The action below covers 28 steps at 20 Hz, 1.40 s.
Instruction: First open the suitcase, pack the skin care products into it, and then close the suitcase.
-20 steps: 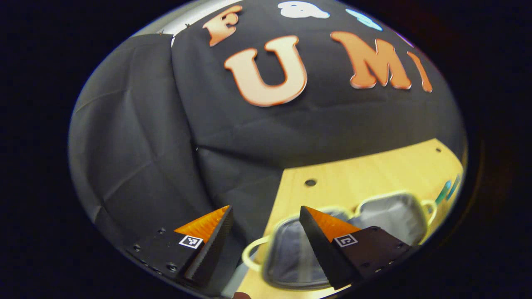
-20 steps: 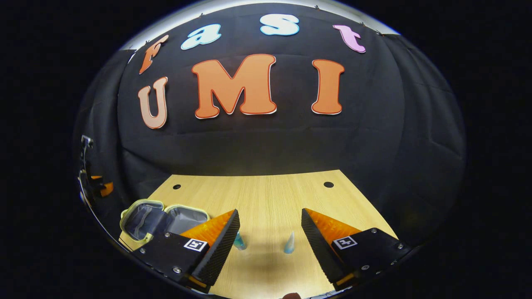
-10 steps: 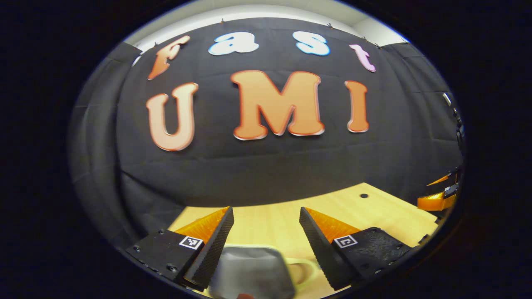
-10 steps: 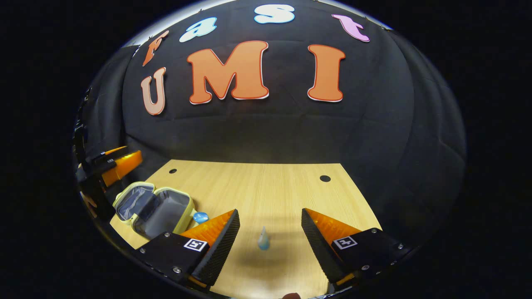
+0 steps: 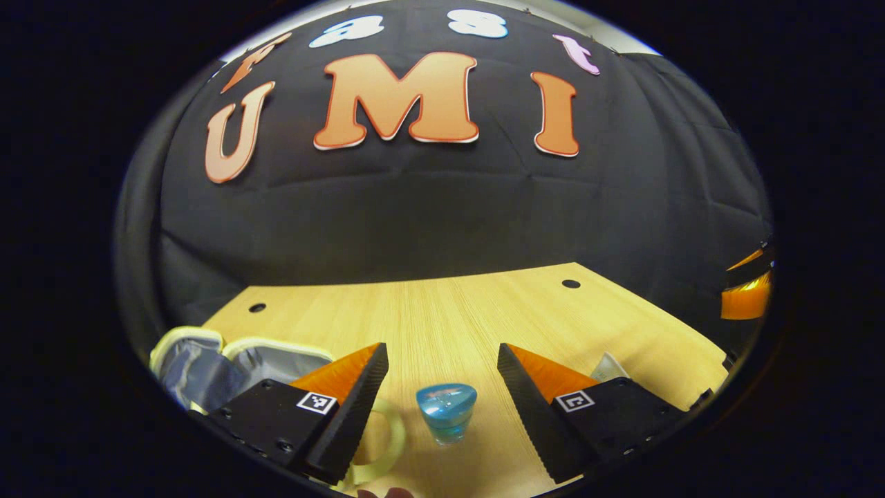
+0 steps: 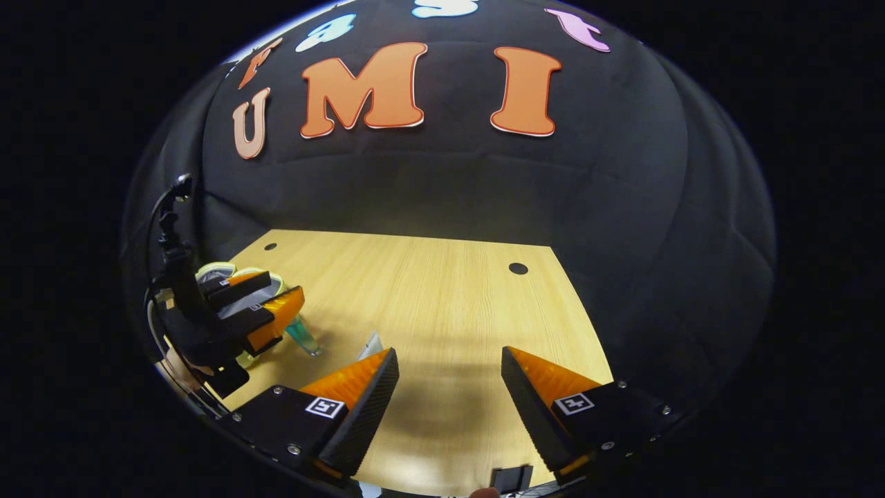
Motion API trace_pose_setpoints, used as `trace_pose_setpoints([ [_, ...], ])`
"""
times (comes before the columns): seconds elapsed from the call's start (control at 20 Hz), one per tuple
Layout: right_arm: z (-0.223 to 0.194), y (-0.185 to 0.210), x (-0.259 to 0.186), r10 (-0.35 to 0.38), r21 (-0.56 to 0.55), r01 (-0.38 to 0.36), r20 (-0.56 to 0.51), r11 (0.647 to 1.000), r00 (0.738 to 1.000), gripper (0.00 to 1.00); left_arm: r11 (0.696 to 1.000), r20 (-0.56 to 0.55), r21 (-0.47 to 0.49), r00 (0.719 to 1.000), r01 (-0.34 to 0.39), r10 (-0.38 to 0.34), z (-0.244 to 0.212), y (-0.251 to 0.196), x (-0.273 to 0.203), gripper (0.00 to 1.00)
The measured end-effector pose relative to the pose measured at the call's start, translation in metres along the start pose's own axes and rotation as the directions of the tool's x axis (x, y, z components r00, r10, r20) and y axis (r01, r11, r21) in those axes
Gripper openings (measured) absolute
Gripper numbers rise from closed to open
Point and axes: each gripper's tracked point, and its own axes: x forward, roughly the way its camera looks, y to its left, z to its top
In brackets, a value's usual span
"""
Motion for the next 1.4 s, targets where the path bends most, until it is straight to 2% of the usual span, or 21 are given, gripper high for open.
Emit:
trace_pose_setpoints([
  [0.1, -0.006, -0.001, 0.003, 0.006, -0.01, -0.006, -0.013, 1.0, 1.0, 0.95, 0.999, -0.034, -0.028, 0.999, -0.034, 0.033, -0.028, 0.0, 0.013, 0.99],
  [0.3, -0.024, 0.0, 0.009, 0.02, -0.033, -0.022, -0.045, 0.999, 0.999, 0.95, 0.997, -0.077, -0.002, 0.994, -0.082, 0.081, -0.062, 0.004, 0.027, 0.99],
  [0.5, -0.032, 0.002, 0.011, 0.025, -0.03, -0.027, -0.073, 0.999, 0.997, 0.95, 0.995, -0.085, 0.02, 0.991, -0.1, 0.101, -0.075, 0.003, 0.037, 0.98],
  [0.55, -0.032, 0.002, 0.01, 0.024, -0.031, -0.026, -0.071, 0.999, 0.997, 0.95, 0.993, -0.091, 0.039, 0.99, -0.108, 0.111, -0.076, 0.005, 0.039, 0.94],
  [0.65, -0.033, 0.002, 0.012, 0.017, -0.035, -0.02, -0.071, 0.999, 0.997, 0.96, 0.993, -0.096, 0.049, 0.989, -0.107, 0.111, -0.077, 0.001, 0.039, 0.66],
  [0.7, -0.034, 0.001, 0.012, 0.013, -0.036, -0.016, -0.073, 0.999, 0.997, 0.96, 0.995, -0.099, 0.051, 0.991, -0.084, 0.088, -0.078, -0.002, 0.043, 0.52],
  [0.9, -0.03, 0.008, 0.01, 0.014, -0.03, -0.016, -0.056, 0.999, 0.998, 0.96, 1.0, -0.175, -0.005, 0.984, 0.014, -0.015, -0.07, -0.021, 0.017, 0.5],
  [1.15, -0.028, 0.051, 0.009, 0.086, 0.027, -0.085, -0.043, 0.996, 0.995, 0.95, 0.994, -0.239, -0.05, 0.965, 0.096, -0.105, -0.024, -0.02, -0.04, 0.49],
  [1.2, -0.028, 0.061, 0.013, 0.094, 0.029, -0.093, -0.042, 0.995, 0.995, 0.95, 0.993, -0.241, -0.063, 0.963, 0.104, -0.116, -0.012, -0.015, -0.052, 0.49],
  [1.25, -0.032, 0.068, 0.016, 0.099, 0.029, -0.097, -0.046, 0.995, 0.994, 1.0, 0.992, -0.244, -0.067, 0.962, 0.108, -0.121, -0.001, -0.008, -0.064, 0.49],
  [1.3, -0.034, 0.076, 0.024, 0.094, 0.026, -0.093, -0.044, 0.995, 0.995, 0.96, 0.992, -0.247, -0.063, 0.962, 0.106, -0.119, 0.006, 0.0, -0.077, 0.5],
  [1.4, -0.044, 0.089, 0.042, 0.088, 0.01, -0.087, -0.059, 0.996, 0.994, 0.96, 0.995, -0.258, -0.038, 0.961, 0.089, -0.096, 0.018, 0.02, -0.1, 0.5],
])
